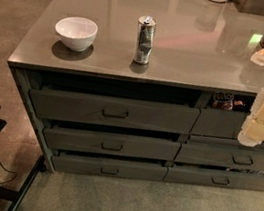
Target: Open bottom drawer
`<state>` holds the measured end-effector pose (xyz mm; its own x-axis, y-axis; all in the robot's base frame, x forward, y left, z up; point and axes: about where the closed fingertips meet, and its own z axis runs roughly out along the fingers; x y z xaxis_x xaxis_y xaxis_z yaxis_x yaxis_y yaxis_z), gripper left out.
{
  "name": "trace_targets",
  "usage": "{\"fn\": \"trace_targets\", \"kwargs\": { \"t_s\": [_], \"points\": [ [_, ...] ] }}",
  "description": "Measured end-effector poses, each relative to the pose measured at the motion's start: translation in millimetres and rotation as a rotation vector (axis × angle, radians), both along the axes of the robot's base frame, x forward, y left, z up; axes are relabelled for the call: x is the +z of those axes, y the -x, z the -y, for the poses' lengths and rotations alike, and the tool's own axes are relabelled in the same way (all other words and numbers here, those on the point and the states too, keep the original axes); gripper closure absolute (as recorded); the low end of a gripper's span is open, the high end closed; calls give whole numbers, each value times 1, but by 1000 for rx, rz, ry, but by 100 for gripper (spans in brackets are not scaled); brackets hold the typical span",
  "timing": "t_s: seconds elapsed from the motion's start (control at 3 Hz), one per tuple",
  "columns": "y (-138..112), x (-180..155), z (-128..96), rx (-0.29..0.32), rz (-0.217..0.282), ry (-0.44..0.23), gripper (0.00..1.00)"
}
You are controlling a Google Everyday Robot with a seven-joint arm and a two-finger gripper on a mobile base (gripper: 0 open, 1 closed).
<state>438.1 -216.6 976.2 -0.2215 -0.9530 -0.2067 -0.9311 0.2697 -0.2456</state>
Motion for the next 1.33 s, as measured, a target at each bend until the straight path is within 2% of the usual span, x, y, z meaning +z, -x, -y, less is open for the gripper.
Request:
{"fn": "trace_targets", "kwargs": {
  "t_s": [0.33, 0.67, 1.0, 1.33],
  "points": [
    [0, 0, 0, 0, 0, 0, 0],
    [-1, -11, -2, -2, 15, -12, 18],
    [-3, -51, -9, 0, 12, -62, 40],
    [-18, -121, -22, 1, 9, -138, 64]
  ]
}}
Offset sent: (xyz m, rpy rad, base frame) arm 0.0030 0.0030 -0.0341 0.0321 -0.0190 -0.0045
